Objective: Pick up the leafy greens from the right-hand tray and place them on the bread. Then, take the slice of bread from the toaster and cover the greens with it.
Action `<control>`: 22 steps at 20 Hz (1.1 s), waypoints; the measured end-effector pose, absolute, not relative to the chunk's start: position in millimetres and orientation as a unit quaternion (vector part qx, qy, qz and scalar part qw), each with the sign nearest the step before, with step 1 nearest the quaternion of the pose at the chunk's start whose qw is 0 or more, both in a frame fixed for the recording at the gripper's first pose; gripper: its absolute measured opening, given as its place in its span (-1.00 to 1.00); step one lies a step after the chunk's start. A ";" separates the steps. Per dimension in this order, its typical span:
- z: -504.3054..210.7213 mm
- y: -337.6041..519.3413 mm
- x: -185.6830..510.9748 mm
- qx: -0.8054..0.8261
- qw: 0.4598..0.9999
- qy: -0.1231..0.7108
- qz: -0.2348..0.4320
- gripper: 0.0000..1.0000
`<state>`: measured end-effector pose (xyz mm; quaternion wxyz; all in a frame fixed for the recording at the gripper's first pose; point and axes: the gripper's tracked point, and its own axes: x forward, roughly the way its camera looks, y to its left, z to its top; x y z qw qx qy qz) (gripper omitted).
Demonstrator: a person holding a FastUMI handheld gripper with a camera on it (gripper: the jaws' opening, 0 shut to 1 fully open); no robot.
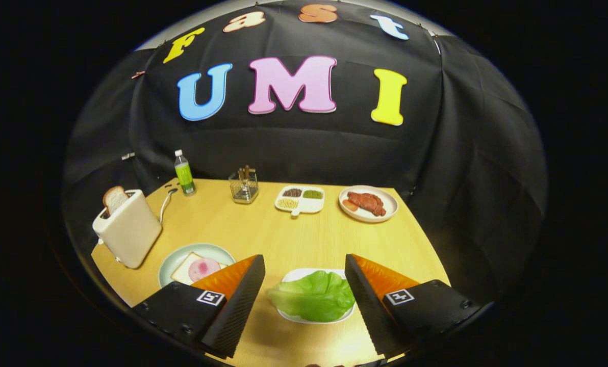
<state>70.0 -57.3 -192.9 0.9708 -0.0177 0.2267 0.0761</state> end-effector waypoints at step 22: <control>-344.2 -64.3 95.6 -0.052 0.912 0.387 0.128 0.98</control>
